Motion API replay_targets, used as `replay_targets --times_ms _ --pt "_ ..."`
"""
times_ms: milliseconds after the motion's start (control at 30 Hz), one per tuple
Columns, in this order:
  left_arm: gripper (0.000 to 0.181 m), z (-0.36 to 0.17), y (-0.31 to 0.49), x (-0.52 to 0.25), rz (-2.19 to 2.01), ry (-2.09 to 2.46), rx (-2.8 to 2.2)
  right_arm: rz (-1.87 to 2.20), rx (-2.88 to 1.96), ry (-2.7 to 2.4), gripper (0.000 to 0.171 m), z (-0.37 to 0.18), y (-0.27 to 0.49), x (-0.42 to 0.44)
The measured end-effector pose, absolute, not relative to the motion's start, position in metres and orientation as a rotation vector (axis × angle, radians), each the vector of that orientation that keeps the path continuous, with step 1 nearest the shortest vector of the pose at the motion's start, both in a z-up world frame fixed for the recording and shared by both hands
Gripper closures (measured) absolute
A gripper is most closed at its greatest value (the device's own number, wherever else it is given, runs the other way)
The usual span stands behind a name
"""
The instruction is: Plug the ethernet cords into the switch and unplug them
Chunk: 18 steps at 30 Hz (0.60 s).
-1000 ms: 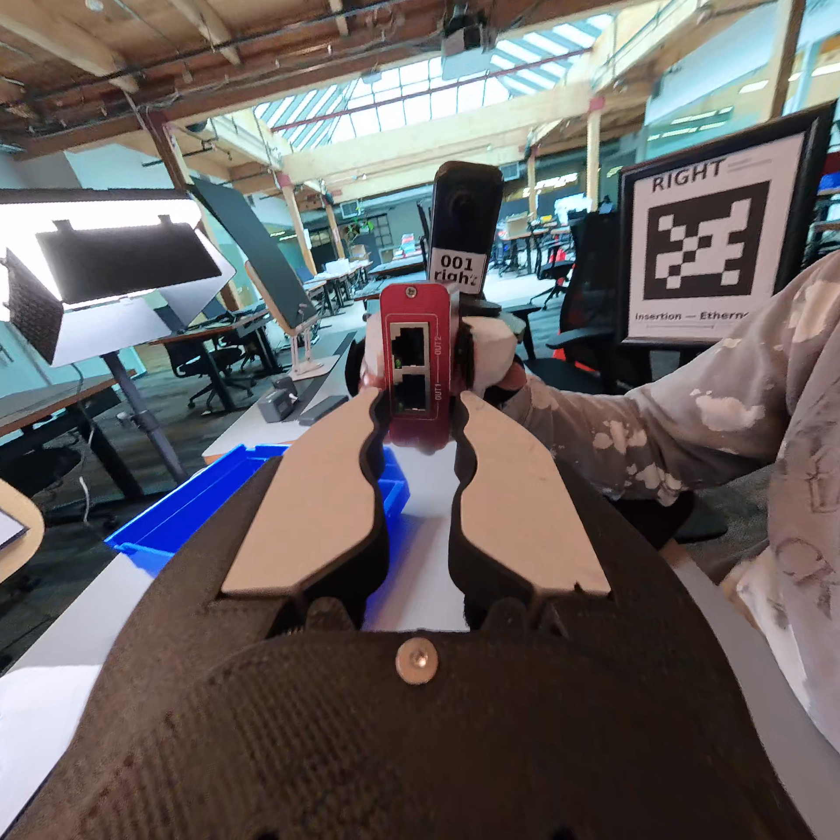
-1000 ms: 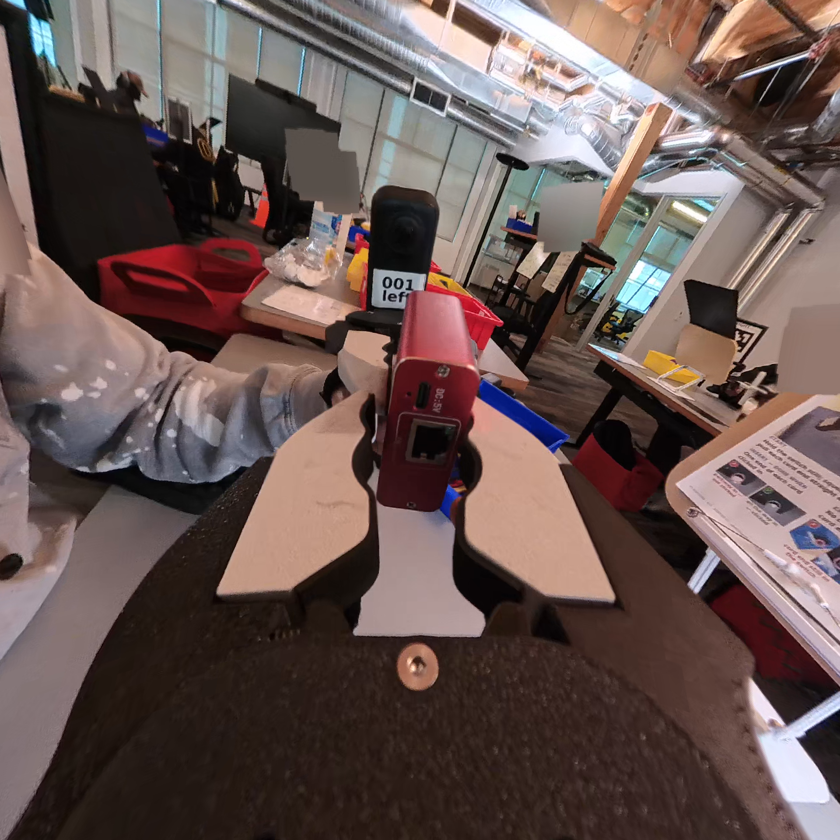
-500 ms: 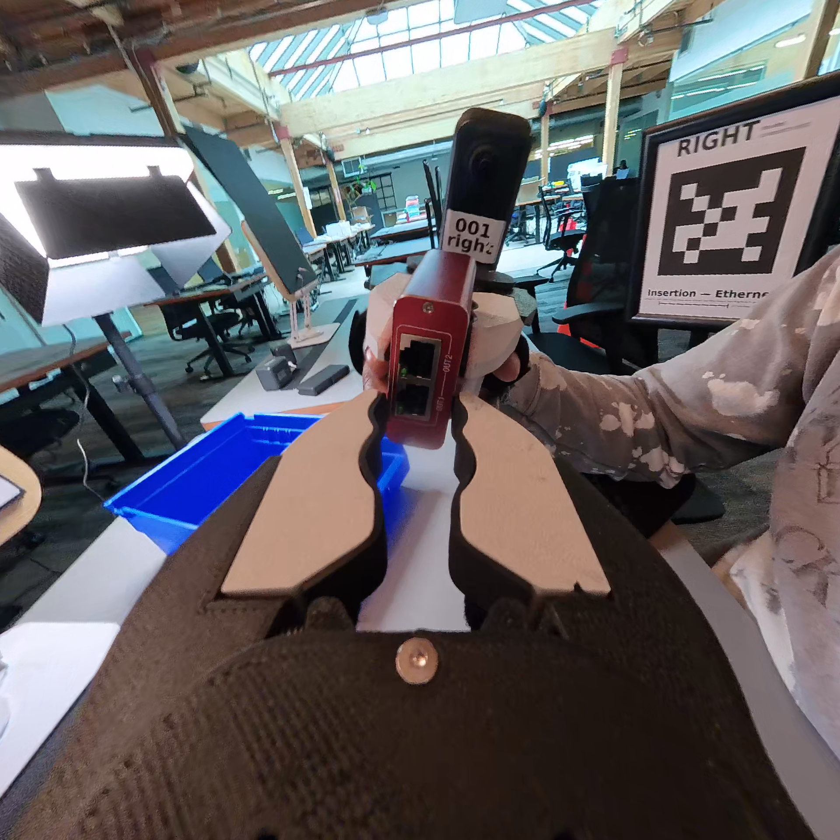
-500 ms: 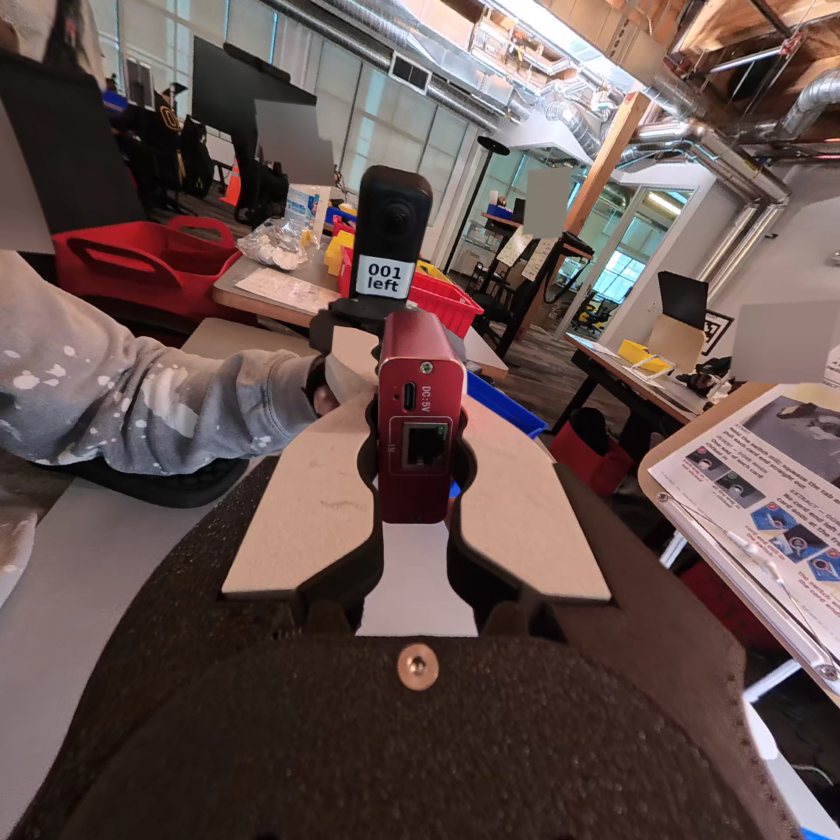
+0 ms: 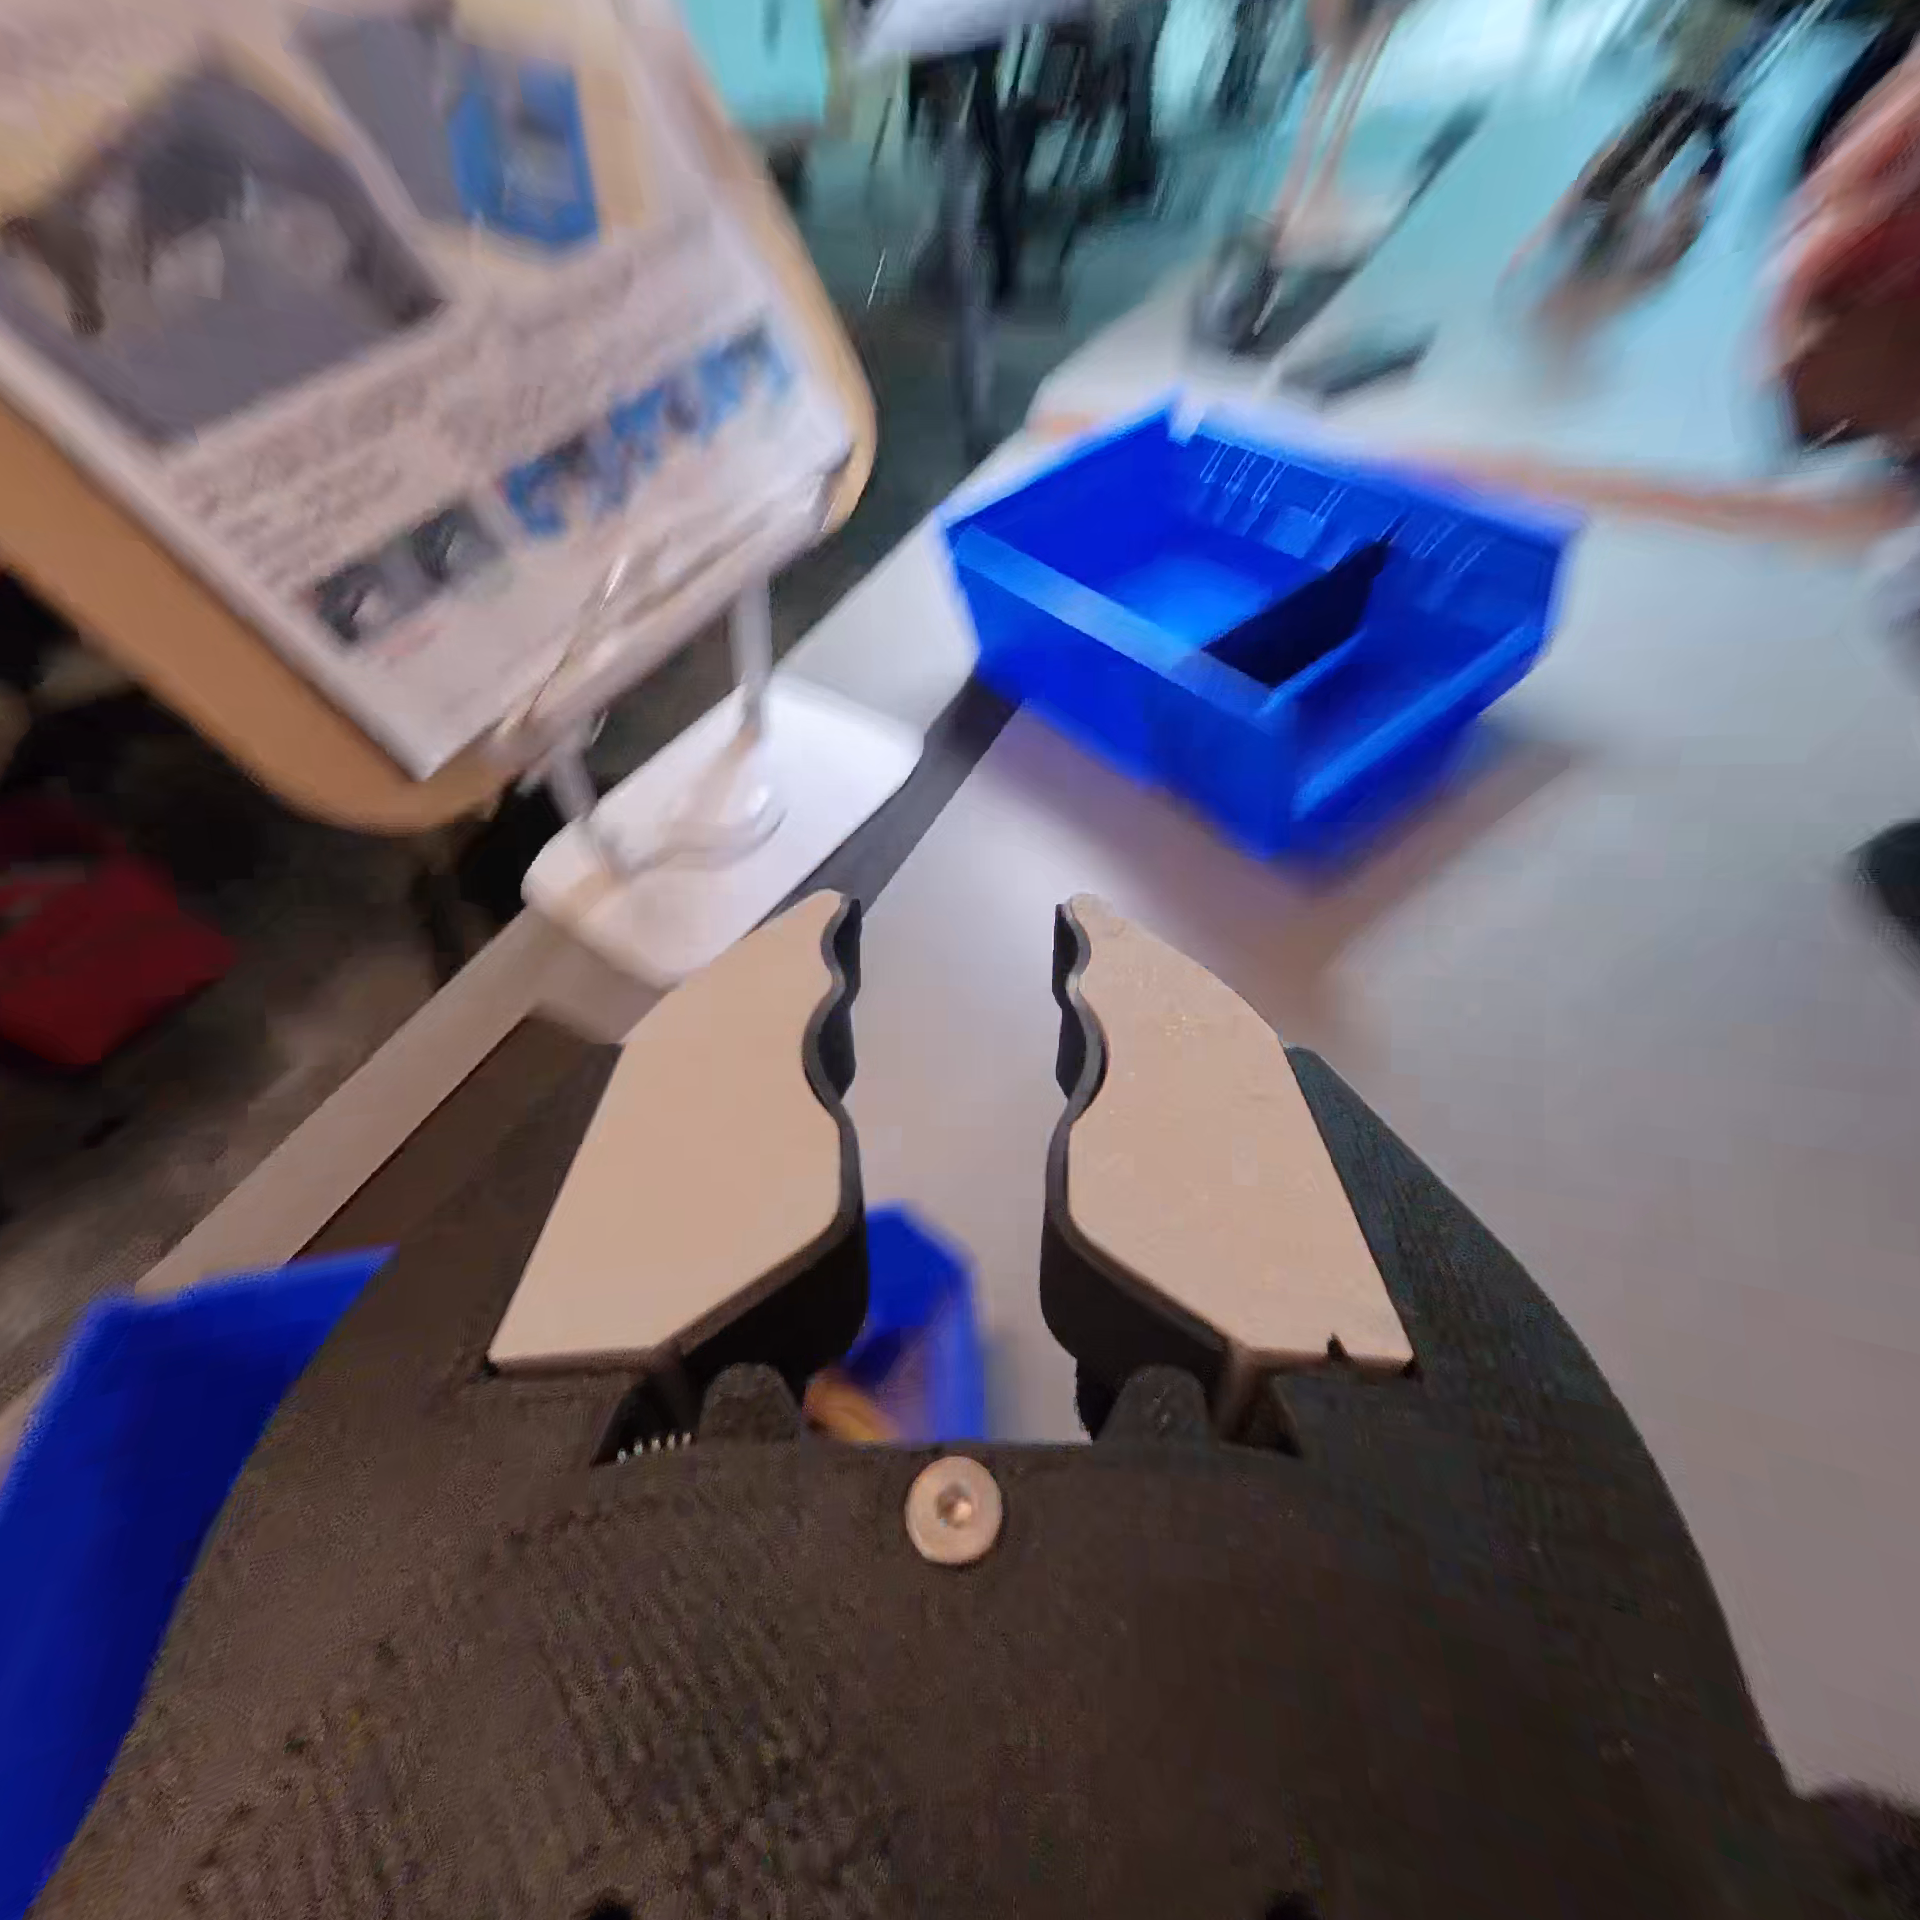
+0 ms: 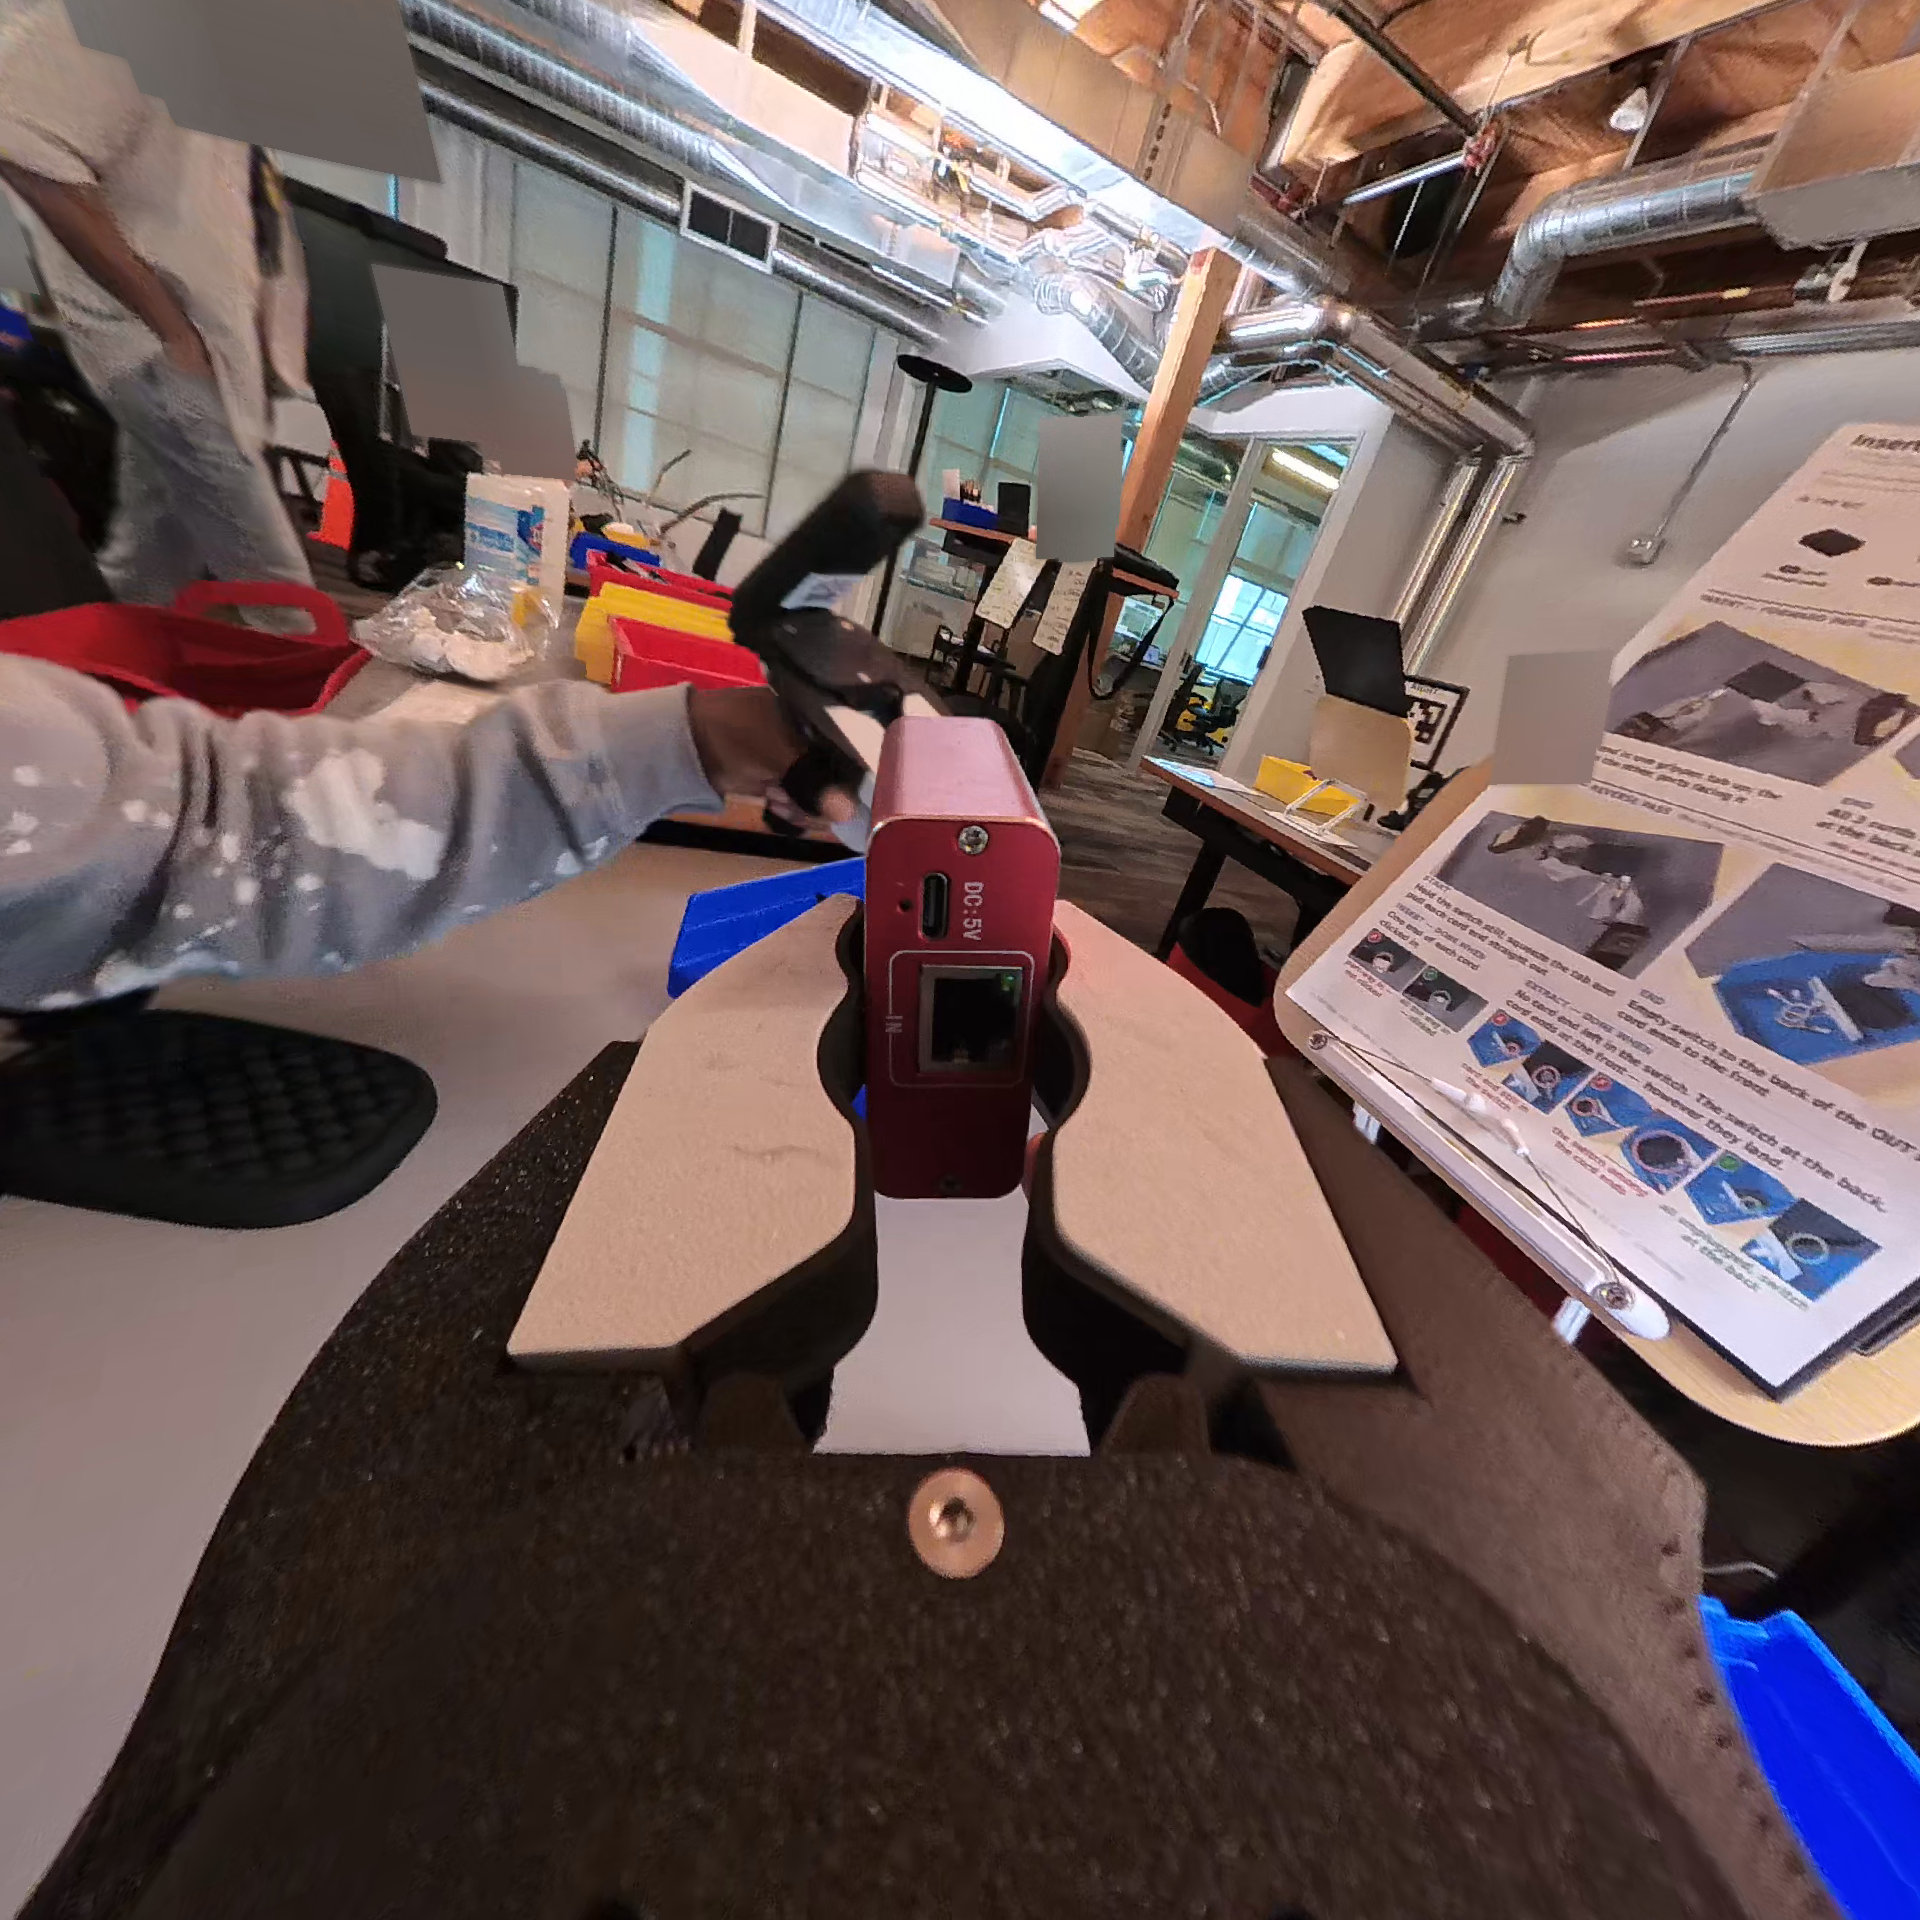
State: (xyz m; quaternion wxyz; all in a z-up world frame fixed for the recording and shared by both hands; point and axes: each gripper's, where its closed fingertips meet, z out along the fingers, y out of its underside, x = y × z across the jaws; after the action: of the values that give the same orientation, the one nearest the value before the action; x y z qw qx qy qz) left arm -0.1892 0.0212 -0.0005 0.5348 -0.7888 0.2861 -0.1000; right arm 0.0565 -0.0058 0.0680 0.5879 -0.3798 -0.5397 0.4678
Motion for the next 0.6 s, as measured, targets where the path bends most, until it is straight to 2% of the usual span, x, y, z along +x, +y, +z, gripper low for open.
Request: replay_targets --times_ms 167,333,600 --pt "0.146 -0.077 0.038 -0.255 0.084 0.875 -2.244 1.098 -0.882 -1.255 0.143 0.067 -0.004 0.056" --pt "0.146 -0.143 0.039 -0.274 0.236 1.089 -2.357 1.092 -0.869 -1.242 0.143 0.069 -0.004 0.059" --pt "0.142 -0.187 0.036 -0.291 0.453 1.381 -2.349 1.090 -0.891 -1.233 0.143 0.065 0.004 0.059"
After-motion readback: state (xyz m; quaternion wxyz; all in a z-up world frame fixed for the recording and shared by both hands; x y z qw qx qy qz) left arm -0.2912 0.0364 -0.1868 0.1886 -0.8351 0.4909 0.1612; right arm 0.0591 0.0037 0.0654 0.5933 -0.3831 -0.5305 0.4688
